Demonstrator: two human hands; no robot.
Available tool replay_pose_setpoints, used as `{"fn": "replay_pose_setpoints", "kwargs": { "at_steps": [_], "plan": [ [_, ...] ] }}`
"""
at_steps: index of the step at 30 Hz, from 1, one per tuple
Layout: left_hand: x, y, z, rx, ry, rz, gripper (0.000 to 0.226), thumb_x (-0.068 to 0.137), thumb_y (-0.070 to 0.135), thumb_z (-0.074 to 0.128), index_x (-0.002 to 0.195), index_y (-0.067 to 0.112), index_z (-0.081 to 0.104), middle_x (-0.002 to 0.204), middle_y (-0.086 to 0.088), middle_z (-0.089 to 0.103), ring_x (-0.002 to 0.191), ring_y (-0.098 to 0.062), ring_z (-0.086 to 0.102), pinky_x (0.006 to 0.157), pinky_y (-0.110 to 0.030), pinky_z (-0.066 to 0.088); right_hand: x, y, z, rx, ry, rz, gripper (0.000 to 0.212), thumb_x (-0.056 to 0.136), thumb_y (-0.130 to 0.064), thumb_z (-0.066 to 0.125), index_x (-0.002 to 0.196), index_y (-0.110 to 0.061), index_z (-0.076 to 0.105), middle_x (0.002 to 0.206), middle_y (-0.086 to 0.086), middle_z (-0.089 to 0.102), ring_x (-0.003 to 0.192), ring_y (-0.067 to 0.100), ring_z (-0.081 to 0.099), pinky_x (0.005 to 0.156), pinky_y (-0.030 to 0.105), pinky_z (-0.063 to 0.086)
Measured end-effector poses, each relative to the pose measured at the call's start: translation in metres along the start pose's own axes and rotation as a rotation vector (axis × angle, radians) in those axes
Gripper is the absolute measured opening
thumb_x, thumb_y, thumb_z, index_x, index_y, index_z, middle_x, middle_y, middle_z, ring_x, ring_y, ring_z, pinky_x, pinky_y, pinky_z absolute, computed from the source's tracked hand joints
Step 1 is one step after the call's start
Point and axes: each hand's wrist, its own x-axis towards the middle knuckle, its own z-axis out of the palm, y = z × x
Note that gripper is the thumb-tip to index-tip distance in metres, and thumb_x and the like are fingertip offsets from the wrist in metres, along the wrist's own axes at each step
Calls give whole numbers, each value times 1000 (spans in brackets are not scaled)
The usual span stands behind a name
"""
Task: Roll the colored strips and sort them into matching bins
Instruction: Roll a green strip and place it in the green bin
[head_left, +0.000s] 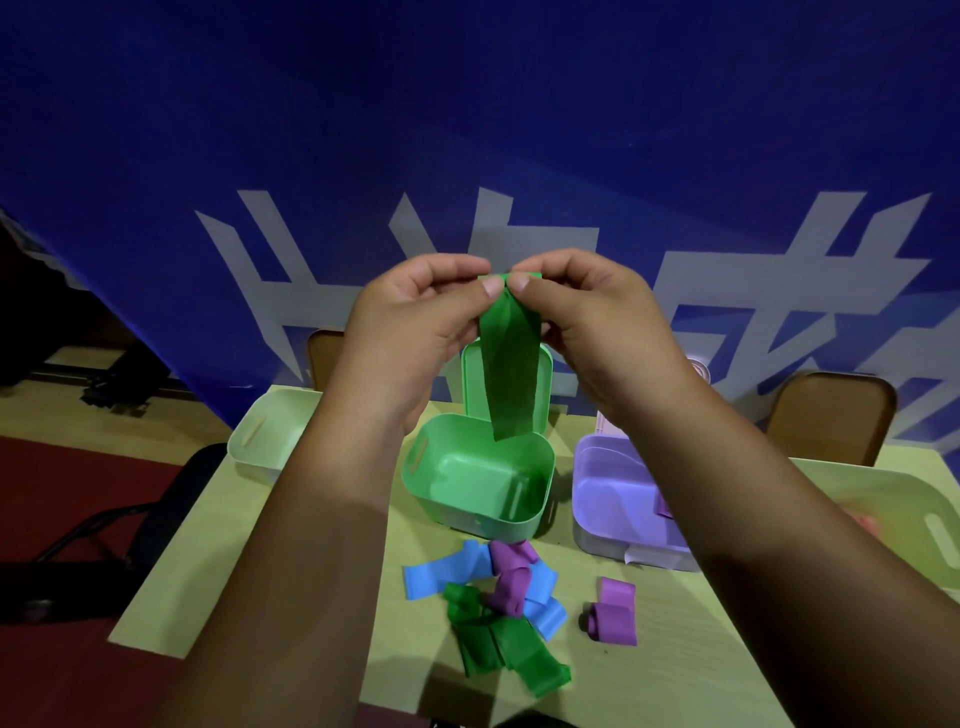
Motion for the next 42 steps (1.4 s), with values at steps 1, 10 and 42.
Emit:
{"fn": "replay_pose_setpoints", "kwargs": {
  "at_steps": [1,10,42],
  "plan": [
    [0,0,1,-4,5,-3,24,99,9,76,122,8,75,112,-13,81,108,-28,80,100,-44,63,0,1,-1,-1,-5,2,10,97,-18,77,105,-16,80,103,25,75,88,30,69,94,61,59],
    [2,-4,2,64,67,63,24,94,4,79,117,10,77,101,-12,80,97,-29,78,95,-48,65,-2,2,0,83,-41,45,15,98,-15,76,112,-9,78,103,23,78,96,36,77,97,55,60],
    [-5,-1,-4,19,49,74,31,95,1,77,126,8,74,111,-11,80,109,-27,78,96,-40,63,-5,3,3,22,-5,-27,13,101,-25,73,110,-25,83,105,5,81,107,33,75,102,60,58]
  ]
}}
